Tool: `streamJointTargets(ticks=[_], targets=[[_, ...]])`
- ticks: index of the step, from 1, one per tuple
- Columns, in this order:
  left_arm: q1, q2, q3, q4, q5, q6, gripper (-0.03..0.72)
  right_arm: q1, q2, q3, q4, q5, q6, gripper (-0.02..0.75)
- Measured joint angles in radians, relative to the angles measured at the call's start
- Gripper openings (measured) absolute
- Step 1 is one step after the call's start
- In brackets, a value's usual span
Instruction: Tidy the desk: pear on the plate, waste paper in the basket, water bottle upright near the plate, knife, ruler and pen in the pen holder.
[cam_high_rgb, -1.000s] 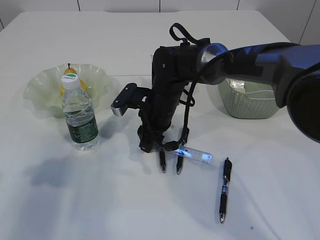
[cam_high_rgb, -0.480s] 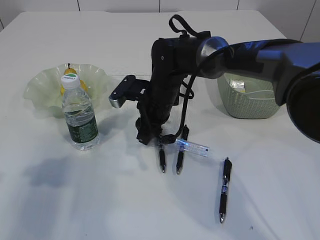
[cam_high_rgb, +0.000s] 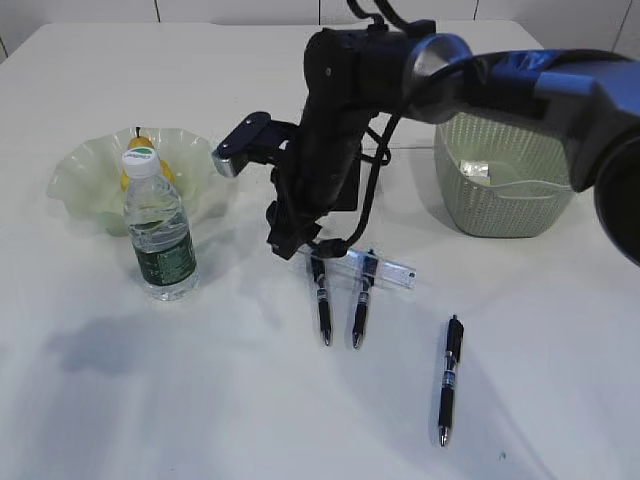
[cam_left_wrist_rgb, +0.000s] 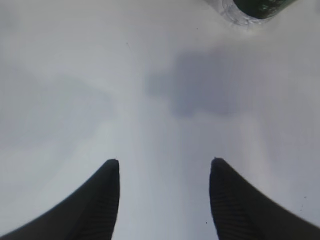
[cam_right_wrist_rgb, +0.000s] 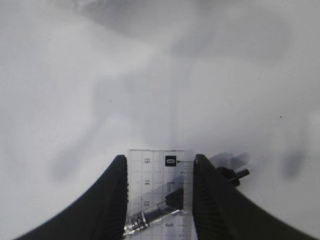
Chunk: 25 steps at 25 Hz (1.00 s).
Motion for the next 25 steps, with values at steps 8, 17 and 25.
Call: streamJointTargets(ticks=[8, 17, 25], targets=[[0.000, 0.000, 0.000, 0.000, 0.008, 0.001, 0.401, -0.057, -0.112, -0.001, 0.013, 0.020, 0.002, 0.283], [0.000, 0.000, 0.000, 0.000, 0.030, 0.001, 0.401, -0.155, -0.278, -0.001, 0.082, 0.026, 0.002, 0.283], [0.000, 0.000, 0.000, 0.000, 0.066, 0.001, 0.401, -0.256, -0.362, -0.001, 0.234, -0.128, 0.002, 0.283]])
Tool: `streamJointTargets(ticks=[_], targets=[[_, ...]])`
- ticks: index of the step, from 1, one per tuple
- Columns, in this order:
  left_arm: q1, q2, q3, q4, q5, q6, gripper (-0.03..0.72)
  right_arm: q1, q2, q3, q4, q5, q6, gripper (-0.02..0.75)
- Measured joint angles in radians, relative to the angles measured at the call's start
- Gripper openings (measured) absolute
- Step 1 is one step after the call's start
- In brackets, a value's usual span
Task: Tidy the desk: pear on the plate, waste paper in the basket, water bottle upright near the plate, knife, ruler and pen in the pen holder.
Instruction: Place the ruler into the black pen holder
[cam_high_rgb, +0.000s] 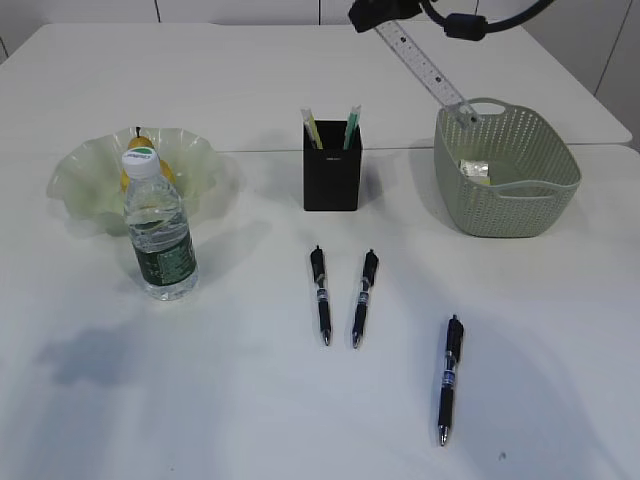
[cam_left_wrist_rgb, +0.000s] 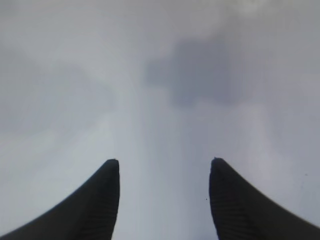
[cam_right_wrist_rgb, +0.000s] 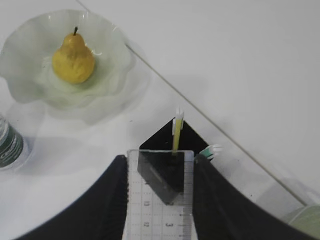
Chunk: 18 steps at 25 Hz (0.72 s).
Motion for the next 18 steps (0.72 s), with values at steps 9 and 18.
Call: streamJointTargets(ticks=[9, 18], targets=[[0.000, 0.000, 0.000, 0.000, 0.017, 0.000, 0.401, -0.005, 0.058, 0.000, 0.089, -0.208, 0.000, 0.283], [0.000, 0.000, 0.000, 0.000, 0.019, 0.000, 0.401, -0.005, 0.176, 0.000, 0.180, -0.401, 0.000, 0.283]])
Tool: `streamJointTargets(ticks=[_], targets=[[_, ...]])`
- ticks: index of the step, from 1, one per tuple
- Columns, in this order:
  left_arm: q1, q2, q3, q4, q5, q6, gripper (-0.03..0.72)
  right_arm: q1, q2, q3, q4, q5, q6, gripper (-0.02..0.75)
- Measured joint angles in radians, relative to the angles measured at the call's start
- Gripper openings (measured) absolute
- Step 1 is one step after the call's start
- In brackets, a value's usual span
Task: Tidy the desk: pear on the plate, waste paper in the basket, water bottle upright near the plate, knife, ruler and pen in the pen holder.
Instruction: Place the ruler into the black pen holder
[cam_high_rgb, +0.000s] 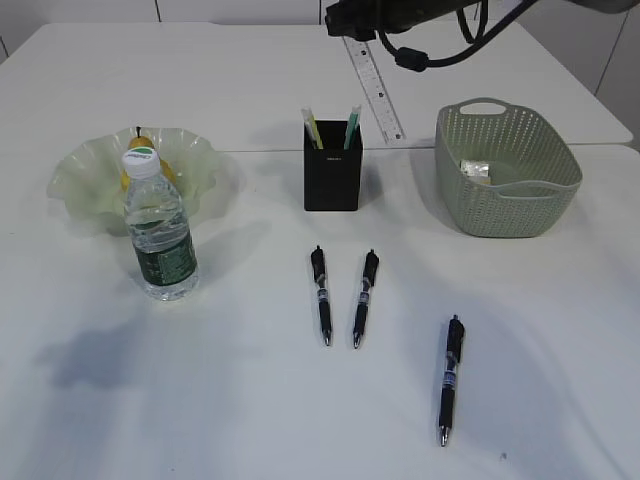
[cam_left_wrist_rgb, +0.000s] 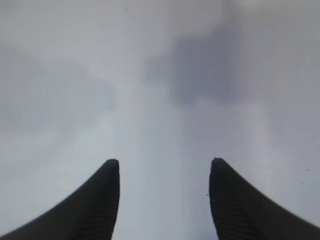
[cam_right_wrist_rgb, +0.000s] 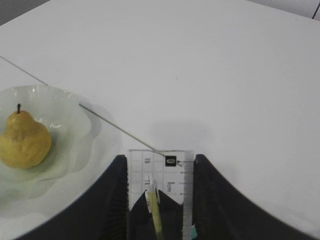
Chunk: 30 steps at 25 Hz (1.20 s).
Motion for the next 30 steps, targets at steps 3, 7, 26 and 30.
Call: streamJointTargets(ticks=[3, 7, 26, 30], targets=[[0.000, 0.000, 0.000, 0.000, 0.000, 0.000, 0.401, 0.000, 0.027, 0.000, 0.030, -0.069, 0.000, 0.283], [0.000, 0.000, 0.000, 0.000, 0.000, 0.000, 0.401, 0.000, 0.053, 0.000, 0.083, -0.167, 0.000, 0.283], [0.000, 0.000, 0.000, 0.000, -0.009, 0.000, 0.401, 0.003, 0.108, 0.000, 0.268, -0.358, -0.002, 0.283], [0.000, 0.000, 0.000, 0.000, -0.010, 0.000, 0.401, 0.003, 0.110, 0.000, 0.290, -0.401, -0.002, 0.283]])
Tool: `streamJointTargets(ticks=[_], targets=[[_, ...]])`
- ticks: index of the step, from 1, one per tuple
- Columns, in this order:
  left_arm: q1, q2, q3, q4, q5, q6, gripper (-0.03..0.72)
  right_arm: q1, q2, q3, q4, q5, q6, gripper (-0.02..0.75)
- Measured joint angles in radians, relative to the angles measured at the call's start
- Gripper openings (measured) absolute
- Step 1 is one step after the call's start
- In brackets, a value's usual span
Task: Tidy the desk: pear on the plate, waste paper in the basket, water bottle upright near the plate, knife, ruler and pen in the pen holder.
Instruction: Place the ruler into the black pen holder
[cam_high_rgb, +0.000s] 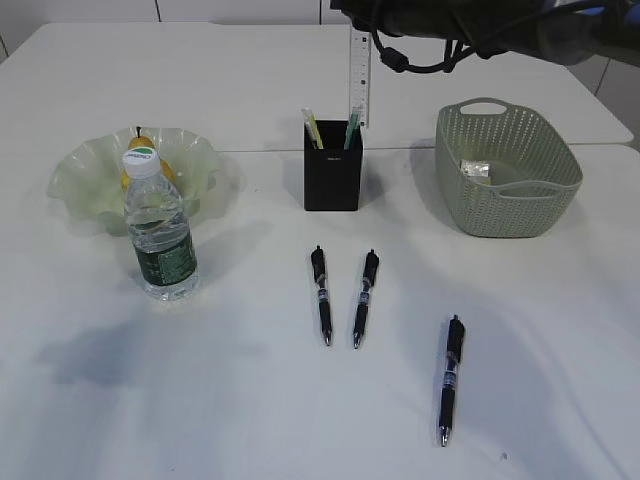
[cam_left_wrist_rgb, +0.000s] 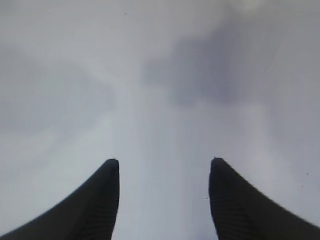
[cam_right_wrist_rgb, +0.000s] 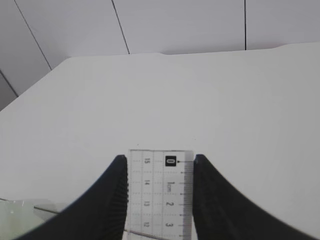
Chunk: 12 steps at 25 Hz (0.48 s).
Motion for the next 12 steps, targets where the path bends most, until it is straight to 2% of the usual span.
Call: streamJointTargets(ticks=[12], targets=[[0.000, 0.000, 0.000, 0.000, -0.006, 0.000, 0.401, 0.033, 0.005, 0.000, 0.029, -0.082, 0.000, 0.283]])
